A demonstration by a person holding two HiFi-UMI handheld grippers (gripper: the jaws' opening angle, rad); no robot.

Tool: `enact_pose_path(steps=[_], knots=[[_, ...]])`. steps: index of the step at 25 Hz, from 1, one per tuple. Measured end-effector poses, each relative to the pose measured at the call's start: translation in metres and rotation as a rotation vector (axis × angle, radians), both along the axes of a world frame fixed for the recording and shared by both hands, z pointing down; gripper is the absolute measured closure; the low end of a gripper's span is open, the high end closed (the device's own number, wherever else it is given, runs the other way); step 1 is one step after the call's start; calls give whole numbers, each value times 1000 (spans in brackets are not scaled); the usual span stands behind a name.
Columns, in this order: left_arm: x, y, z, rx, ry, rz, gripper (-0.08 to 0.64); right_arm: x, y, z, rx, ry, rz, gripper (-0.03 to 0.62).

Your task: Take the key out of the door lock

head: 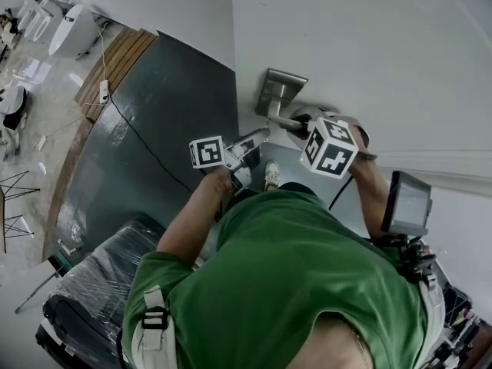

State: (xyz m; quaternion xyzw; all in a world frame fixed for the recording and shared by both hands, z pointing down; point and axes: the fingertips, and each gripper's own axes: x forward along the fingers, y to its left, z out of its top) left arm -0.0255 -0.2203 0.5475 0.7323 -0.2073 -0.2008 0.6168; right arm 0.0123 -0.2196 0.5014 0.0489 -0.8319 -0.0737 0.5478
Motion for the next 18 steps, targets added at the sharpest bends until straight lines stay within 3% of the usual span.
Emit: enact_pose_path(steps=[10, 18], knots=[[-10, 7, -6, 32, -4, -29, 532, 0, -8, -4, 14, 5, 11, 511], [-13, 13, -5, 11, -3, -46, 533, 0, -15, -1, 31, -19, 16, 511]])
